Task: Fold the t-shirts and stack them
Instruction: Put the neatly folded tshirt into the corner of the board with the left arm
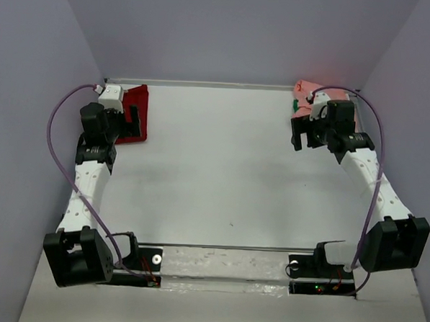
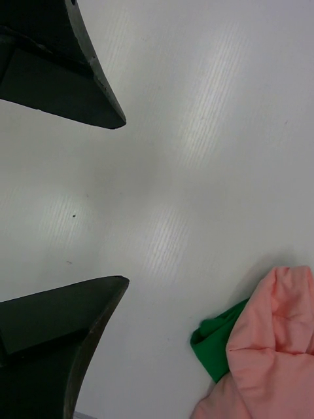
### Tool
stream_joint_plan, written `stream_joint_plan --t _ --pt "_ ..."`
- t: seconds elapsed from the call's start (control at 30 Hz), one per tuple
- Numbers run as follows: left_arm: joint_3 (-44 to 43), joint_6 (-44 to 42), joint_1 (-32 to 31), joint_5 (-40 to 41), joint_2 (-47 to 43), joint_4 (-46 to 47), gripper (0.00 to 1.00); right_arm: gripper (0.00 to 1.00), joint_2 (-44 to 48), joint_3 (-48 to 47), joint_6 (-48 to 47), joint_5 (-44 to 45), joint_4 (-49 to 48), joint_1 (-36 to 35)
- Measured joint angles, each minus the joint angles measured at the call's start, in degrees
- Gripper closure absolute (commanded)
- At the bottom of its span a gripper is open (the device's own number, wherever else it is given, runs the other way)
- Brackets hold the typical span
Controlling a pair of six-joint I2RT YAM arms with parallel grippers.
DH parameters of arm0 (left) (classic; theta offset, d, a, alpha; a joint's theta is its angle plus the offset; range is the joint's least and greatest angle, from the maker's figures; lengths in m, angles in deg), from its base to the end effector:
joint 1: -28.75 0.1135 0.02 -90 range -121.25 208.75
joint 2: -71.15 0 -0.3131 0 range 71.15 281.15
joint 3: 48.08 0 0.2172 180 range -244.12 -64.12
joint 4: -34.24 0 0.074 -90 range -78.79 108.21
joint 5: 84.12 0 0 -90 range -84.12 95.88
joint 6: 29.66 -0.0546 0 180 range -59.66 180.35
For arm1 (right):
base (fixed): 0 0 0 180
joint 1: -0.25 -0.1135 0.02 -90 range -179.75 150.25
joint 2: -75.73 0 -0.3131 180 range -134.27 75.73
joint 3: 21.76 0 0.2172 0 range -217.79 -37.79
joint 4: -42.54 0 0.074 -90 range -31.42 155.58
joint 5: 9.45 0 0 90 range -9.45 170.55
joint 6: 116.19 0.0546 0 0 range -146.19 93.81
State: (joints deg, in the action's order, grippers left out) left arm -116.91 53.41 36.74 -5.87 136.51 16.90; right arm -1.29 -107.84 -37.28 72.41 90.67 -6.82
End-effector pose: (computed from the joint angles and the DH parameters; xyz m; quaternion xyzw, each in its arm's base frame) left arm 0.2293 0.0210 0.3807 0.0559 0.7837 -0.0003 0.6186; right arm 0.2606 0.0401 0.3721 -0.1723 0.8845 0.0490 0.4309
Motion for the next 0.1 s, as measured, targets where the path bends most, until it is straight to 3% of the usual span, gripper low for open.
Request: stream_joint_plan --t 0.1 --pt "0.0 0.1 0.0 0.0 -0.5 1.0 0.01 0.05 1.4 2.5 -0.6 -0.2 -0.2 0.8"
